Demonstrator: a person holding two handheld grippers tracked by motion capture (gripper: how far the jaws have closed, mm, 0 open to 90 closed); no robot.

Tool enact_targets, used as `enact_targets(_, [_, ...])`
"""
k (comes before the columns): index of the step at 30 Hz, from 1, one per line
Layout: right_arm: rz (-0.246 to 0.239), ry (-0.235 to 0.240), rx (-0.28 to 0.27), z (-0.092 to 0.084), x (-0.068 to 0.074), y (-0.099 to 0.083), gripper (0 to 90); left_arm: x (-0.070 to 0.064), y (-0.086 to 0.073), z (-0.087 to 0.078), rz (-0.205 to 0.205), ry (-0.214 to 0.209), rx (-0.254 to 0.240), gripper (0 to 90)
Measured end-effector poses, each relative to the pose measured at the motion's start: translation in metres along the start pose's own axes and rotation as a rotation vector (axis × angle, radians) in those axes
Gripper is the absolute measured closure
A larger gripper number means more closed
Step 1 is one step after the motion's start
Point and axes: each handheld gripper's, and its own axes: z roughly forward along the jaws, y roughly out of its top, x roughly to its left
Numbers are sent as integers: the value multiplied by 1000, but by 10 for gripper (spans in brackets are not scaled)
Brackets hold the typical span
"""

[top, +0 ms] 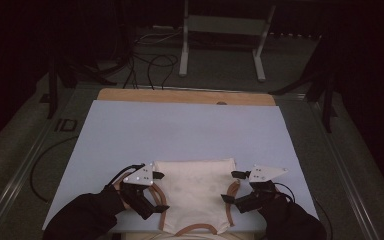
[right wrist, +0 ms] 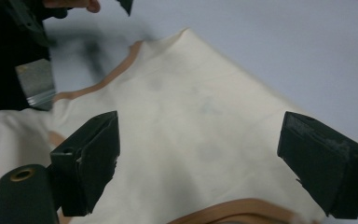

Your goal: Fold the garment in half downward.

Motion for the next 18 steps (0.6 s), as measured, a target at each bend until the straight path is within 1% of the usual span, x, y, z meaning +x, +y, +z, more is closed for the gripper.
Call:
enact_targets(2, [0,-2,-5,-1,-6,4,127,4,2,-1,-6,5,-2,7])
enact_targets(3, [0,-2,-5,-1,-6,4,127,4,2,-1,-6,5,-2,7])
enact_targets(4, [0,-6,-8,-1,-9,6,127,4,2,-1,-6,5,-2,7])
enact_targets(5, [-9,-16,-6,-2,-15,10,127,11,4,-3,-7,26,-7,7])
enact_targets(7, [-9,-27,-8,-1,-20,13,128,16,6,-4,-13,32,-14,7])
enact_targets(8, [-9,-27,-8,-1,-20,13,128,16,6,-4,-13,32,-14,7])
enact_targets(9, [-10,-30,-6,0,-25,14,131,19,6,-5,-13,39,-21,8])
enact_targets(11, [-1,-33,1,1,-31,16,134,24,7,-6,-16,60,-19,10])
enact_targets(13, [0,-47,-2,1,-36,17,136,30,6,-7,-29,81,-29,11])
enact_targets(15, [16,-52,-12,1,-42,18,137,37,6,-8,-53,86,-46,11])
enact_targets(16, [24,-51,-13,0,-44,18,136,40,5,-8,-55,100,-42,11])
enact_targets(17, [24,-57,-12,1,-47,18,135,40,5,-8,-55,100,-42,11])
enact_targets(18, [27,-65,-4,1,-50,18,134,47,4,-8,-67,116,-25,12])
